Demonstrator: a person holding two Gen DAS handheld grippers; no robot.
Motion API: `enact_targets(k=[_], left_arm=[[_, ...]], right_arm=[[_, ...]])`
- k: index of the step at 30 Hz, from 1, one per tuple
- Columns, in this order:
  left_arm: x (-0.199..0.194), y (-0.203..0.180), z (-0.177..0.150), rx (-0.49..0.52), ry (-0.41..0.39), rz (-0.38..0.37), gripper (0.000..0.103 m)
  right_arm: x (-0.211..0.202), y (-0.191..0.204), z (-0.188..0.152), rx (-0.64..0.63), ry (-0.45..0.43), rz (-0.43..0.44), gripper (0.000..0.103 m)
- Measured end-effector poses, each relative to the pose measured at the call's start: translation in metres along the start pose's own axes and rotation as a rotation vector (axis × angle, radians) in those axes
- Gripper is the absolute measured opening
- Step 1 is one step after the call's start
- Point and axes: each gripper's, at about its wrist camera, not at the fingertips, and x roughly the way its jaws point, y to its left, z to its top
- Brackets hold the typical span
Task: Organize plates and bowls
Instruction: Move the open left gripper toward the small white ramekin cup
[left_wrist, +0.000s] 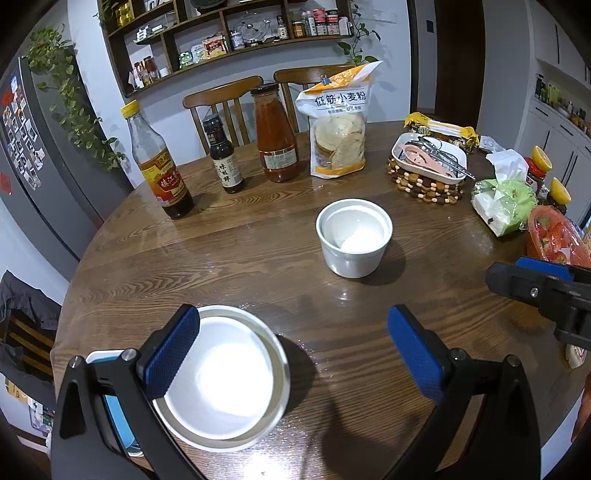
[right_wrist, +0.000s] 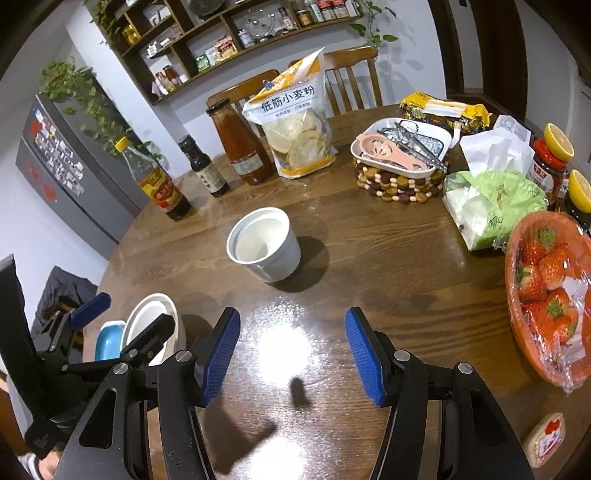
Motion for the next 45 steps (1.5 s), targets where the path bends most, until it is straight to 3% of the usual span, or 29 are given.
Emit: enact_targets(k=[16, 45], left_arm=[[0.006, -0.018, 0.011, 0.002, 0.007, 0.028, 0.102], [0.024, -0.006, 0.041, -0.019, 0.038, 0.096, 0.102]], right_arm=[[0.0, -0.012, 0.014, -0.031, -0.009, 0.027, 0.06], [0.021, -0.003, 0.036, -0.119, -0.02, 0.009, 0.06]])
